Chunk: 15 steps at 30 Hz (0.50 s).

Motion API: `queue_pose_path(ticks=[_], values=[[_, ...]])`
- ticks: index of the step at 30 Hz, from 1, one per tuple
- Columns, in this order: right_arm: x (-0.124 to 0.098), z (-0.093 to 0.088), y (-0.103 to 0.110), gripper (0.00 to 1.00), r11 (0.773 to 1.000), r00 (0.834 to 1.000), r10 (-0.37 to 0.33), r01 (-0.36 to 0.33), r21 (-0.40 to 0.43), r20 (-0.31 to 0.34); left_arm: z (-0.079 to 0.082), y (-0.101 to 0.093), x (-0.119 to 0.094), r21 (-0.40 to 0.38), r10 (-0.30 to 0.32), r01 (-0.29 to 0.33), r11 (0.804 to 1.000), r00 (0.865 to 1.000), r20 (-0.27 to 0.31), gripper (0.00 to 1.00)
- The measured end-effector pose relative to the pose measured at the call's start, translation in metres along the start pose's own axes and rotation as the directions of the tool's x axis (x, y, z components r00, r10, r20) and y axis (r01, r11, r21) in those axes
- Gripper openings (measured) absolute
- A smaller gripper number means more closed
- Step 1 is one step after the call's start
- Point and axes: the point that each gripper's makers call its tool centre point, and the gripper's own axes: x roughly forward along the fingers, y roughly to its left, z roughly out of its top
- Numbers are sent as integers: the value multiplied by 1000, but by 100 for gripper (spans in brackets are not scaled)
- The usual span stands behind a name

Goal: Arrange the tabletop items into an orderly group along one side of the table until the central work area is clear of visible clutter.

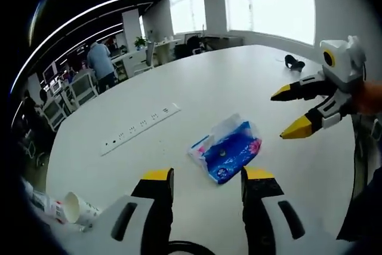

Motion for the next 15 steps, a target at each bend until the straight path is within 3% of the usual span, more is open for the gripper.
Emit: queue_pose_path(ticks=[15], values=[[-20, 13, 9, 67, 999, 999, -44, 44, -8, 16, 6, -3, -30, -87, 8, -2, 996, 998, 68, 65]])
